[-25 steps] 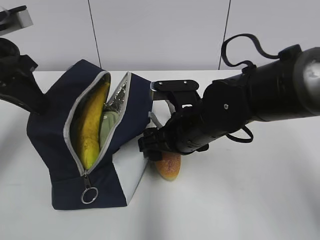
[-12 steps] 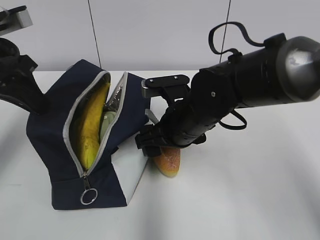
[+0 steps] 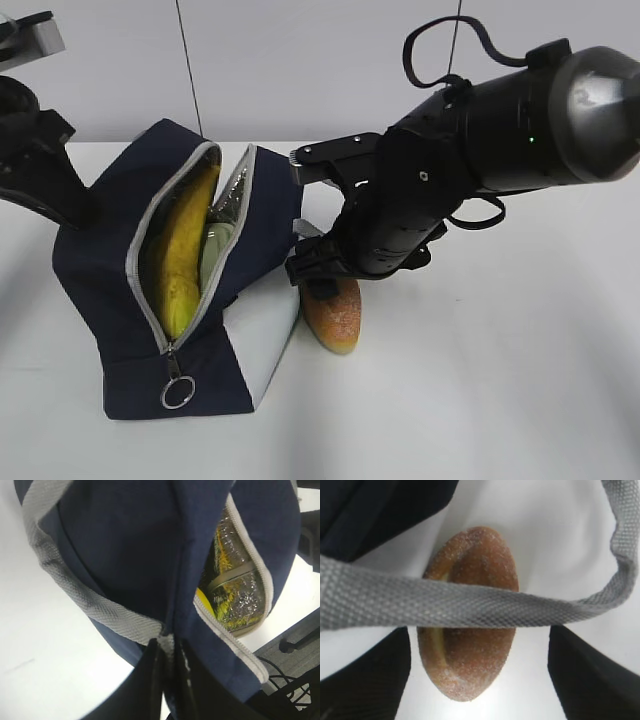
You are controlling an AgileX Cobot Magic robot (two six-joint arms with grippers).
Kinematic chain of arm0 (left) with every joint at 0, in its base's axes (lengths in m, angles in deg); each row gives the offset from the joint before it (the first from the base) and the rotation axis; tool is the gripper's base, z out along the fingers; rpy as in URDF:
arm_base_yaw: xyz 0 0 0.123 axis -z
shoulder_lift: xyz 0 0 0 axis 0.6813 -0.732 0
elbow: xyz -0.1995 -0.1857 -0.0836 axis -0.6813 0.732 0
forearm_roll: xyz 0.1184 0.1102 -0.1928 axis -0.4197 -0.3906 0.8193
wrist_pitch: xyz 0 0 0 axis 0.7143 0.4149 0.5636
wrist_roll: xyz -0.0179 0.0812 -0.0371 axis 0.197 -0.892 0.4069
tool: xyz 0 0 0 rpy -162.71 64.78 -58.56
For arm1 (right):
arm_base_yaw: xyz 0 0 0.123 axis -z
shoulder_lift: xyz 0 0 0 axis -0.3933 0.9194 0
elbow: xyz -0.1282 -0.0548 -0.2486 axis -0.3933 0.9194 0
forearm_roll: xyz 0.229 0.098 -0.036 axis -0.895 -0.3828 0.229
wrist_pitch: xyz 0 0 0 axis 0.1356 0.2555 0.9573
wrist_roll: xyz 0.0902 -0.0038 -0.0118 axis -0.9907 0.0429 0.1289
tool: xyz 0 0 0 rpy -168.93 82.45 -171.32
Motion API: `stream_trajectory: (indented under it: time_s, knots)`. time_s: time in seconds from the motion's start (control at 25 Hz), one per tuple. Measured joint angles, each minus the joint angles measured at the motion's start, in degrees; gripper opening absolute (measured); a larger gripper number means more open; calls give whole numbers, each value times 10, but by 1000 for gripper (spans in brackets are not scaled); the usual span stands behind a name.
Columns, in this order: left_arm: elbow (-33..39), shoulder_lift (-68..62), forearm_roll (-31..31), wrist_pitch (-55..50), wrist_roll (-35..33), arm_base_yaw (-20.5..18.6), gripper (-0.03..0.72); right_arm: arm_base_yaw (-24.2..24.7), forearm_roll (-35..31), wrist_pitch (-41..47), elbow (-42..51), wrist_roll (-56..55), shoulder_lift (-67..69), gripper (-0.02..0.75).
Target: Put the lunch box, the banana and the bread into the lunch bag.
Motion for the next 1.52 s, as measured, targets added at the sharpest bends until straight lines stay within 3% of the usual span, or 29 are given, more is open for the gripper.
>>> stream_trajectory:
  time_s: [0.96,1.32,1.52]
  knots:
    - [0,0,-2,0,0,0,21,0,-20,-37,-8,-8,57,639]
    - [0,0,-3,0,0,0,21,0,-29,-26,-13,-8,61,447]
    - [0,0,-5,0,0,0,21,0,-32,28,-30,-8,61,405]
